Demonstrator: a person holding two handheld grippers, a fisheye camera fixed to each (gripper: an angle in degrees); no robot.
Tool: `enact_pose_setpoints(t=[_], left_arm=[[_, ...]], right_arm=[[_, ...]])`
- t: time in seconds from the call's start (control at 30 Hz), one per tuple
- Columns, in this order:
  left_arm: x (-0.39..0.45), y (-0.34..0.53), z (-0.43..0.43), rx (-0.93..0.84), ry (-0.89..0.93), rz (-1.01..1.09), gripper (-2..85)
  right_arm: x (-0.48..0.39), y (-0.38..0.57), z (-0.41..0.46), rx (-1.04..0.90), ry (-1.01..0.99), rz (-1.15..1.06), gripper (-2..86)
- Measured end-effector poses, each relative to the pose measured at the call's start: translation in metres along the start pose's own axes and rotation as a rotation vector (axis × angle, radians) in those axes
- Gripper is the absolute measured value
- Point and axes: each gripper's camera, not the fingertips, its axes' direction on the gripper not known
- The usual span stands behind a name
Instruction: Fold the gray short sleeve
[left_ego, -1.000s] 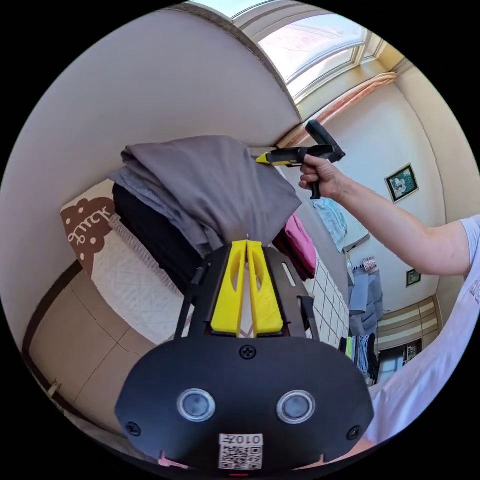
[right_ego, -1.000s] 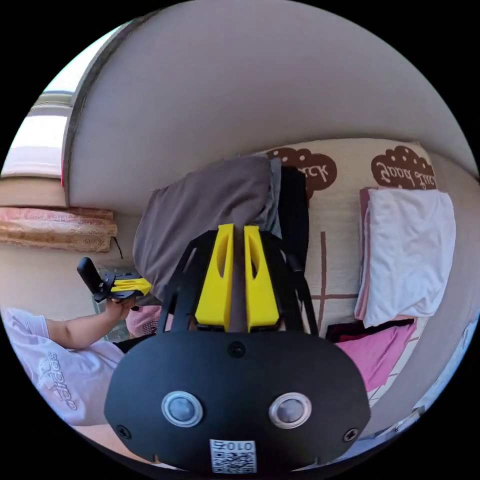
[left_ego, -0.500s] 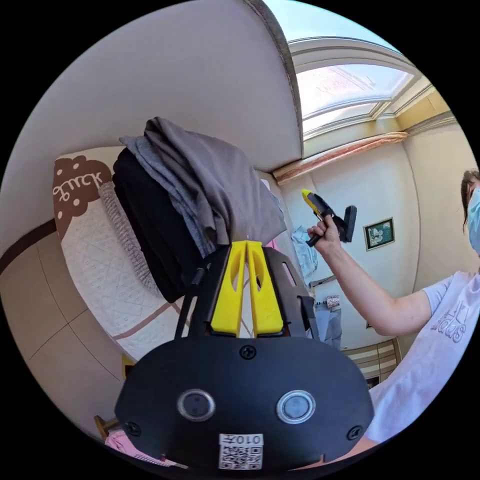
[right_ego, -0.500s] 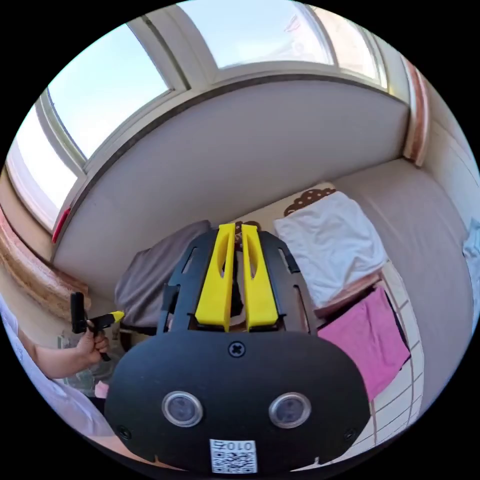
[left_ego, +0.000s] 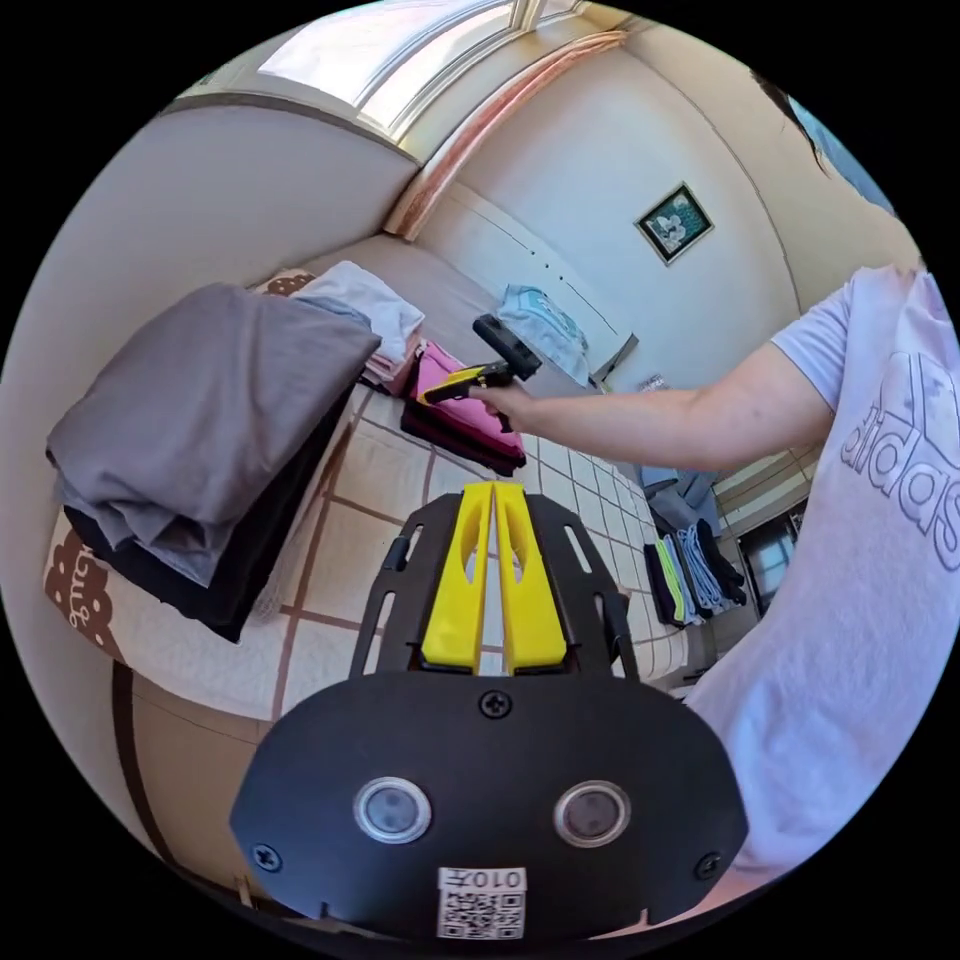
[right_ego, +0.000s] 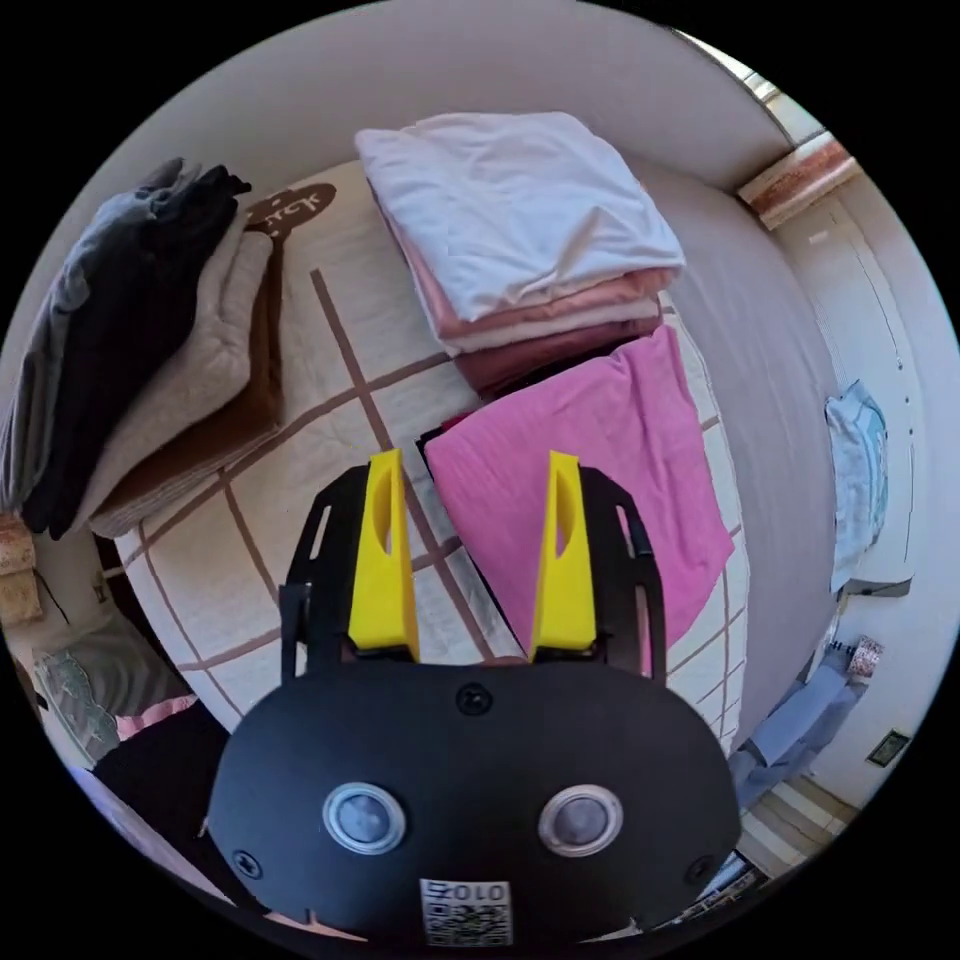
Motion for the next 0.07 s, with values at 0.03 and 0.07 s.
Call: enact_pose_setpoints(t=[0.03, 0.07], left_arm=[[0.0077, 0.0049, 0.0097, -0.013, 0.020, -0.013, -0.1], [0.0114, 0.0074, 0.0136, -0.019, 0.023, -0.020, -0.1]], right_arm=[[-0.0017, 0.0007, 0.0065, -0.073, 0.021, 0.006, 14.4], [0.0000, 0.0059, 0.0092, -0.115, 0.042, 0.031, 13.1]])
